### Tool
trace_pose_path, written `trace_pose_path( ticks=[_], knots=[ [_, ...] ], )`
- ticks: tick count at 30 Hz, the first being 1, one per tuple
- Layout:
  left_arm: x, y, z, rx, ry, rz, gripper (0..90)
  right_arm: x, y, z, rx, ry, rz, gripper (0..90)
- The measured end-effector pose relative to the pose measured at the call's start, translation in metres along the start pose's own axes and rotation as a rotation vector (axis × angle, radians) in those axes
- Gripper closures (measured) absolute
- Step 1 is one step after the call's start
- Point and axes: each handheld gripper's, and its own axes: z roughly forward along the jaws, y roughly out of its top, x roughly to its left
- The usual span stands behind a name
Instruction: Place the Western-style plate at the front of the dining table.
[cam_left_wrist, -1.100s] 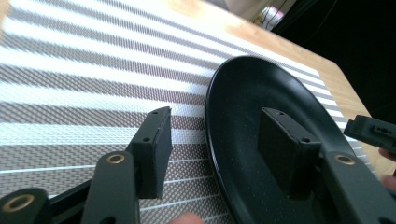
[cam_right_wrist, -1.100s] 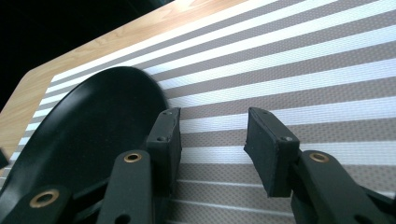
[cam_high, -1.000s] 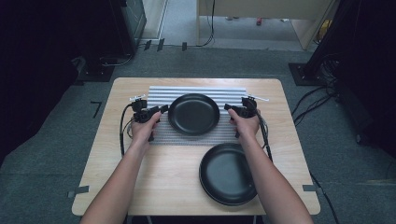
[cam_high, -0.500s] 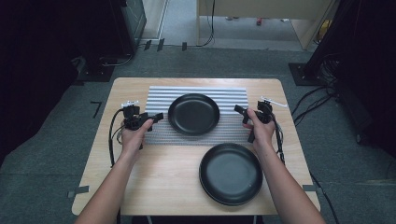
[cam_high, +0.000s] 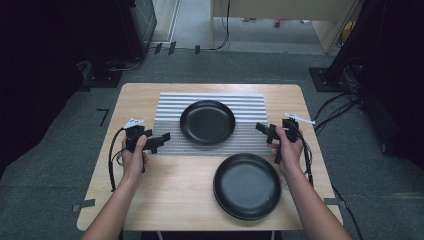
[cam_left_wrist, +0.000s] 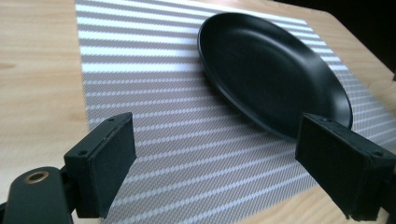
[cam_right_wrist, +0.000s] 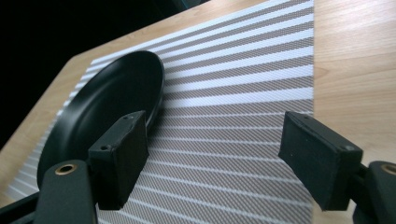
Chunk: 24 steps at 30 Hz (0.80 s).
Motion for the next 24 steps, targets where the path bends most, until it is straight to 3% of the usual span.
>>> trace_pose_path(
  ticks=[3,12,18,24],
  knots=[
    [0.000,-0.006,-0.008,-0.001,0.007,0.013,11.4,-0.002,-0.004,-0.009,-0.003,-0.008,-0.035,22.2],
    [-0.001,-0.019,-0.029,-0.013,-0.013,0.049,9.9,-0.008,-0.016,-0.037,-0.021,-0.021,-0.061,20.4],
    [0.004,-0.029,-0.039,-0.020,-0.015,0.030,9.4,-0.011,-0.022,-0.056,-0.032,-0.012,-0.087,18.0],
    [0.007,-0.038,-0.049,-0.024,-0.004,0.028,9.4,-0.017,-0.029,-0.070,-0.039,-0.007,-0.084,17.2]
  ],
)
